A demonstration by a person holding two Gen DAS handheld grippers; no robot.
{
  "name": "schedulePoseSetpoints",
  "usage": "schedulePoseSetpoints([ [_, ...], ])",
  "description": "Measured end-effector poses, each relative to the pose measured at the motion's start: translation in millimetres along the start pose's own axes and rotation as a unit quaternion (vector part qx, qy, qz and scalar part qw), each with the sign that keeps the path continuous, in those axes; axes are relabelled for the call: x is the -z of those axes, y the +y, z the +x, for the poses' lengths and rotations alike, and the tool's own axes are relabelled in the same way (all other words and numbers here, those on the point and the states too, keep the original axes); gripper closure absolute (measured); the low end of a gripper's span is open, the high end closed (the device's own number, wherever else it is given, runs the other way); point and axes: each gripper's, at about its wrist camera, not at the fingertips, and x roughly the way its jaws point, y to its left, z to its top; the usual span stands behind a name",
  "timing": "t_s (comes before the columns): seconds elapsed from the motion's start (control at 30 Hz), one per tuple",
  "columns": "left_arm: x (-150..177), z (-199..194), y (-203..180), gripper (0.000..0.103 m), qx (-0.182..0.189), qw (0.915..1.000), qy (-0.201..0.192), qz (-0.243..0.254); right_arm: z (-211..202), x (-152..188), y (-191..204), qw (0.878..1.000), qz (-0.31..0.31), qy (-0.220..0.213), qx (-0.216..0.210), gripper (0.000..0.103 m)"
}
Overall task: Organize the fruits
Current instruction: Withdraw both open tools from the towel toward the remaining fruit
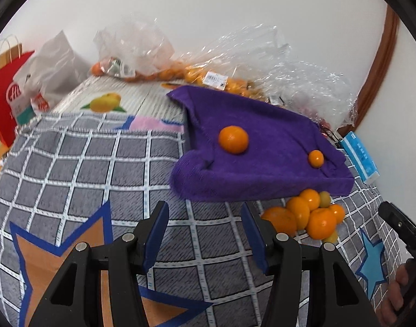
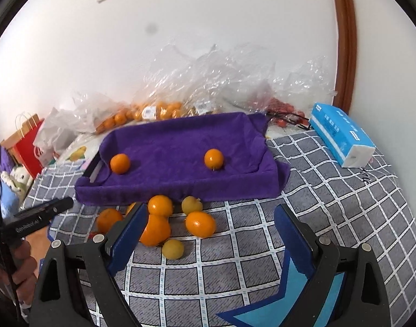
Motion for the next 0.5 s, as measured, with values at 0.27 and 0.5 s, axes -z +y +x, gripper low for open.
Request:
schedulePoseSetpoints([
  [0.27, 10, 12, 16, 0.051, 0.005, 0.9995, 0.000, -0.031, 22, 7, 1, 0.999, 0.004, 0.046, -0.015, 0.032],
  [0.5, 12, 13, 17, 0.052, 0.022, 0.9990, 0.010, -0.038, 43, 12, -1, 0.998, 0.011, 0.064, -0.018, 0.036],
])
